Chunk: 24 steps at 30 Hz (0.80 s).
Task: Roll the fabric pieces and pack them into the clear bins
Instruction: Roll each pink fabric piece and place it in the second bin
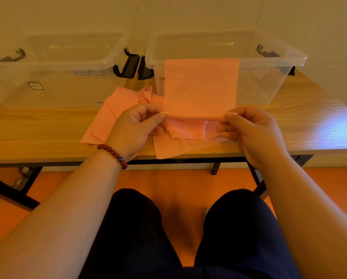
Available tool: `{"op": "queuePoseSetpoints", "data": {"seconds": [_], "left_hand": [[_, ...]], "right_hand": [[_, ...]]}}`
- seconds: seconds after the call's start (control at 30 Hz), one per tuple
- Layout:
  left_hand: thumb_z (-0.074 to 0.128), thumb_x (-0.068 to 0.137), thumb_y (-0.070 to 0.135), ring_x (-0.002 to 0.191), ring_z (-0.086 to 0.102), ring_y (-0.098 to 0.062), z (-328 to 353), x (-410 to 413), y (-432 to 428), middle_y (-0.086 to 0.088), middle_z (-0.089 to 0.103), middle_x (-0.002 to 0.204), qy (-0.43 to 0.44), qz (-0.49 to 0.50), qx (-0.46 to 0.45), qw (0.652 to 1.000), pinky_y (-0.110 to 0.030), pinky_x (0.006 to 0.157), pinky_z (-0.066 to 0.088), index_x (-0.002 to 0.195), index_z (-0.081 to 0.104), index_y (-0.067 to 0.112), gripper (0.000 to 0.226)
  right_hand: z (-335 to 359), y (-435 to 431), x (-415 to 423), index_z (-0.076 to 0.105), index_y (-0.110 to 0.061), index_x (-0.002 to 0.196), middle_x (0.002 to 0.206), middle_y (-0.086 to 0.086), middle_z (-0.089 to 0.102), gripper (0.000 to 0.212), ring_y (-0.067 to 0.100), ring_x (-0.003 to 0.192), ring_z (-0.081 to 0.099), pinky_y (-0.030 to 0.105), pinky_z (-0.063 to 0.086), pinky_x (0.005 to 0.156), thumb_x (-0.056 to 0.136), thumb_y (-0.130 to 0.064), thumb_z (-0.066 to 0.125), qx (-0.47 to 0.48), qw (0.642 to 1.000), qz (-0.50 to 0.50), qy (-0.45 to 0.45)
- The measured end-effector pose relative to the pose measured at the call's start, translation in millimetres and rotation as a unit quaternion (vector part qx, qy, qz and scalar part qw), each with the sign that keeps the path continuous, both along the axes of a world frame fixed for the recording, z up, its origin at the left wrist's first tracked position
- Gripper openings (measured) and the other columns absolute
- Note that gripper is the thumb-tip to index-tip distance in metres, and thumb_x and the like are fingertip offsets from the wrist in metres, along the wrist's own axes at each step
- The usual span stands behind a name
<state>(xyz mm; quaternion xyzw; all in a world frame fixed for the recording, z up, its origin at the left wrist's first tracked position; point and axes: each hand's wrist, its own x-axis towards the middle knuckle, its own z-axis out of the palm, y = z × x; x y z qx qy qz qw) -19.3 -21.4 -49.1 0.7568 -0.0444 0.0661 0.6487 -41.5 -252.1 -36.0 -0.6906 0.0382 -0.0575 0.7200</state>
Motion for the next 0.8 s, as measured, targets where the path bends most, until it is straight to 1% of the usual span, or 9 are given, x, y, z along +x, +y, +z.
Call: {"op": "queuePoseSetpoints", "data": {"seconds": [0.1,0.27,0.4,0.53,0.7,0.8], "left_hand": [[0.062,0.09,0.011,0.074,0.067,-0.01,0.0,-0.3,-0.9,0.003,0.071,0.082,0.005,0.002,-0.003,1.0,-0.022,0.071,0.057,0.09,0.067,0.025,0.014],[0.06,0.091,0.007,0.071,0.065,-0.006,1.7,-1.5,-1.0,0.002,0.067,0.08,-0.012,-0.012,-0.001,1.0,-0.019,0.07,0.056,0.096,0.065,0.025,0.02],[0.056,0.094,0.009,0.072,0.062,-0.005,3.2,-3.1,-0.1,-0.001,0.065,0.085,-0.013,-0.029,0.02,0.999,-0.016,0.071,0.054,0.097,0.067,0.029,0.022],[0.055,0.095,0.012,0.074,0.062,-0.004,3.4,-3.2,0.1,0.001,0.066,0.091,-0.008,-0.043,0.043,0.998,-0.015,0.072,0.052,0.094,0.069,0.03,0.023],[0.055,0.094,0.01,0.077,0.063,-0.006,4.4,-3.1,0.4,0.006,0.069,0.09,0.003,-0.045,0.031,0.999,-0.018,0.075,0.054,0.091,0.069,0.028,0.023],[0.054,0.094,0.008,0.075,0.064,-0.005,4.8,-4.0,-0.2,0.007,0.069,0.087,0.006,-0.045,0.016,0.999,-0.017,0.073,0.054,0.091,0.069,0.024,0.023]], "right_hand": [[0.4,-1.0,0.4,0.063,-0.012,0.102,0.082,0.005,0.068,0.01,0.012,0.07,0.069,0.02,0.055,0.061,0.093,-0.009,0.06,0.008,1.0,-0.004,0.002],[-0.2,-0.7,0.1,0.067,-0.014,0.103,0.079,0.005,0.067,0.013,0.011,0.068,0.067,0.02,0.055,0.061,0.094,-0.008,0.059,0.004,1.0,0.002,-0.003],[0.6,-0.7,-0.3,0.067,-0.011,0.102,0.08,0.003,0.07,0.012,0.012,0.072,0.069,0.02,0.055,0.062,0.092,-0.008,0.062,0.002,1.0,0.013,0.005],[0.7,-0.6,-1.2,0.067,-0.011,0.093,0.076,0.003,0.069,0.006,0.013,0.07,0.07,0.02,0.055,0.061,0.092,-0.009,0.062,0.002,1.0,0.009,-0.002],[0.2,1.1,-3.1,0.068,-0.013,0.09,0.083,0.0,0.073,0.008,0.016,0.084,0.073,0.021,0.055,0.06,0.093,-0.01,0.061,0.01,1.0,0.012,-0.013],[0.9,1.0,-3.1,0.068,-0.013,0.09,0.085,0.001,0.074,0.009,0.016,0.084,0.073,0.021,0.056,0.062,0.094,-0.01,0.06,0.001,1.0,0.013,-0.013]]}}
